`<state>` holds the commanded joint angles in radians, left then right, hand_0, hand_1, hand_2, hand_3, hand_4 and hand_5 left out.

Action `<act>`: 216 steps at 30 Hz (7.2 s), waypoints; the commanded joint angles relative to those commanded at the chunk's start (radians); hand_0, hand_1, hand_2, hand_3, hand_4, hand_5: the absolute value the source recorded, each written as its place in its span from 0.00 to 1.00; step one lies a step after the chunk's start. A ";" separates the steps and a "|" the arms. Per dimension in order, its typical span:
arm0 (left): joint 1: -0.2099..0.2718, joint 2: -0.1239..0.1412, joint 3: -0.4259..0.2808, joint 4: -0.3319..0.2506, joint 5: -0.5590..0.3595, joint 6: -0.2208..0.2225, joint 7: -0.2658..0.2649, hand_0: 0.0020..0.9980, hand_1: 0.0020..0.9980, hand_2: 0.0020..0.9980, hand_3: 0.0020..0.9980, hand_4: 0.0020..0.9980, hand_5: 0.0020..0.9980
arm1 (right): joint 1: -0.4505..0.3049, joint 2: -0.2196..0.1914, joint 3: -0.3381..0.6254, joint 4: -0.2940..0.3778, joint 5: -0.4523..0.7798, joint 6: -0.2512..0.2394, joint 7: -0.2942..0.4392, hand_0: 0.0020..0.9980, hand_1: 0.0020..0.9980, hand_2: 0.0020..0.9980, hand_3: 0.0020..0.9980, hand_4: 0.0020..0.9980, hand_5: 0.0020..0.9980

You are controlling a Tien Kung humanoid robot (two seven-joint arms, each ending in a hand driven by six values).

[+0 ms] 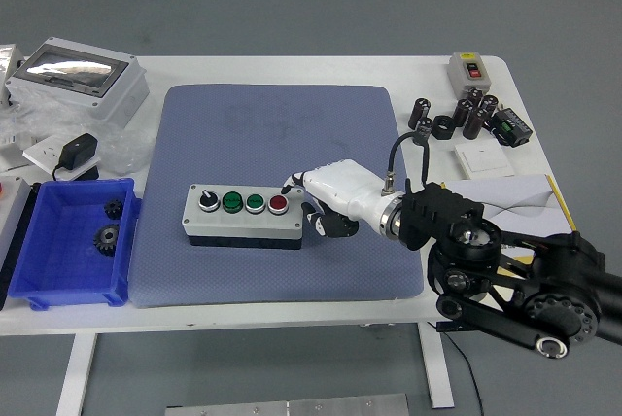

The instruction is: Pick up the button,place it on the desk,press the button,press the button

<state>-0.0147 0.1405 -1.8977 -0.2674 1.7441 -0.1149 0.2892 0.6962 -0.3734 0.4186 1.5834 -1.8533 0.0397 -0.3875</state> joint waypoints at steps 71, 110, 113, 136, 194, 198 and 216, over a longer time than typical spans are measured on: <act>0.000 0.016 -0.042 0.007 0.089 -0.028 -0.008 0.72 0.69 0.67 0.82 0.55 0.85 | -0.612 0.054 1.063 -0.066 0.727 -0.375 0.726 0.88 0.83 0.84 0.87 0.95 0.88; 0.032 0.017 -0.002 0.001 0.014 0.000 0.024 0.72 0.69 0.68 0.83 0.60 0.81 | -0.614 0.083 1.006 -0.124 0.826 -0.312 0.710 0.85 0.81 0.82 0.80 0.93 0.93; 0.028 0.022 -0.007 0.003 0.021 -0.002 0.023 0.72 0.69 0.68 0.83 0.60 0.81 | -0.620 0.084 1.015 -0.120 0.827 -0.310 0.711 0.85 0.81 0.82 0.80 0.93 0.93; 0.039 0.021 -0.009 0.001 0.017 -0.008 0.037 0.72 0.69 0.68 0.83 0.60 0.81 | -0.628 0.088 1.023 -0.109 0.831 -0.305 0.719 0.82 0.79 0.80 0.79 0.92 0.90; 0.046 -0.002 0.019 0.003 -0.032 0.008 0.046 0.72 0.70 0.68 0.84 0.58 0.82 | -0.551 0.085 0.932 -0.132 0.811 -0.302 0.706 0.82 0.78 0.80 0.79 0.91 0.88; 0.044 -0.003 0.013 0.001 -0.022 0.005 0.049 0.72 0.70 0.68 0.84 0.58 0.82 | -0.549 0.087 0.919 -0.127 0.809 -0.304 0.708 0.81 0.78 0.80 0.79 0.91 0.88; 0.036 -0.003 0.016 0.003 -0.029 0.008 0.047 0.72 0.70 0.68 0.84 0.58 0.82 | -0.584 0.077 0.954 -0.112 0.817 -0.305 0.711 0.81 0.79 0.80 0.79 0.90 0.87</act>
<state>0.0217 0.1373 -1.8821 -0.2640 1.7153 -0.1066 0.3357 0.1119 -0.2964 1.3727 1.4712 -1.0363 -0.2649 0.3239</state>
